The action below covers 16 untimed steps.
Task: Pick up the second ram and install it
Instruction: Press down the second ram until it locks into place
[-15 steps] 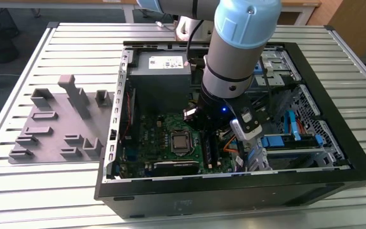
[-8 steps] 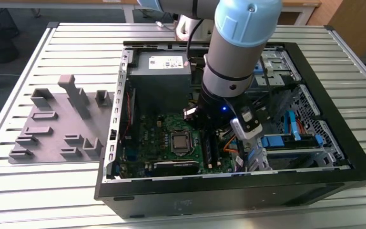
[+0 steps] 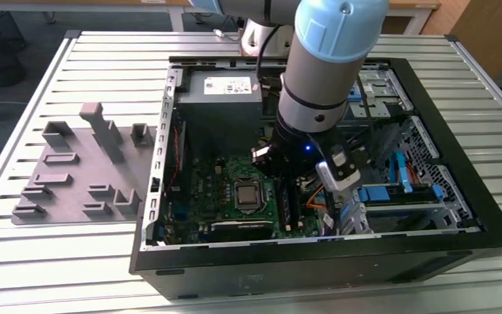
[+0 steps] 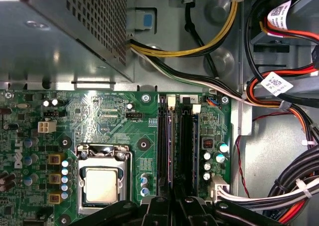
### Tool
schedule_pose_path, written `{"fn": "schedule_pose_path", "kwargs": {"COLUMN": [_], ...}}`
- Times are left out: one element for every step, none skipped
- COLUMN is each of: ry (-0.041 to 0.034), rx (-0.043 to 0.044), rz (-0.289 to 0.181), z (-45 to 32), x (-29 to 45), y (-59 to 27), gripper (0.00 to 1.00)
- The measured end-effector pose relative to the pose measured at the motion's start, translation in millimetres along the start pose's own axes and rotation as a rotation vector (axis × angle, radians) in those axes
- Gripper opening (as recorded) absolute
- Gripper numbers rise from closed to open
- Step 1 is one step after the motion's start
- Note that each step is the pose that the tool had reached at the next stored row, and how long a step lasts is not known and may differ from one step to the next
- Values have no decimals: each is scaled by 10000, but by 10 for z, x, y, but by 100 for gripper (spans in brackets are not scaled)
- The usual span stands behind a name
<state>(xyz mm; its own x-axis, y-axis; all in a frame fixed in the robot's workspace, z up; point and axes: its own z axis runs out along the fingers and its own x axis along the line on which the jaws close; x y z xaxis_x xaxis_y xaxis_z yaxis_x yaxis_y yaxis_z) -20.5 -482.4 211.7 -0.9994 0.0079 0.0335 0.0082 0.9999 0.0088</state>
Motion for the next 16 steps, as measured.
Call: {"fn": "schedule_pose_path", "kwargs": {"ry": [-1,-1,0,-1,-1,0,-1,-2,-2,-1,-2,-3,-3,-4,-4,-3], "rx": [2,3,4,1,2,4,9,23,48,65,74,86,109,139,165,181], "rz": [54,80,84,84,85,85,85,85,86,87,87,87,89,90,90,90], "z": [3,4,5,8,9,10,12,13,13,12,12,13,13,14,14,14], "x": [0,0,0,0,0,0,0,0,0,1,1,1,1,1,1,1], "y": [0,0,0,0,0,0,0,1,0,0,-1,0,0,0,1,1], "gripper": [14,14,14,14,14,14,14,14,14,14,14,14,14,14,14,14]}}
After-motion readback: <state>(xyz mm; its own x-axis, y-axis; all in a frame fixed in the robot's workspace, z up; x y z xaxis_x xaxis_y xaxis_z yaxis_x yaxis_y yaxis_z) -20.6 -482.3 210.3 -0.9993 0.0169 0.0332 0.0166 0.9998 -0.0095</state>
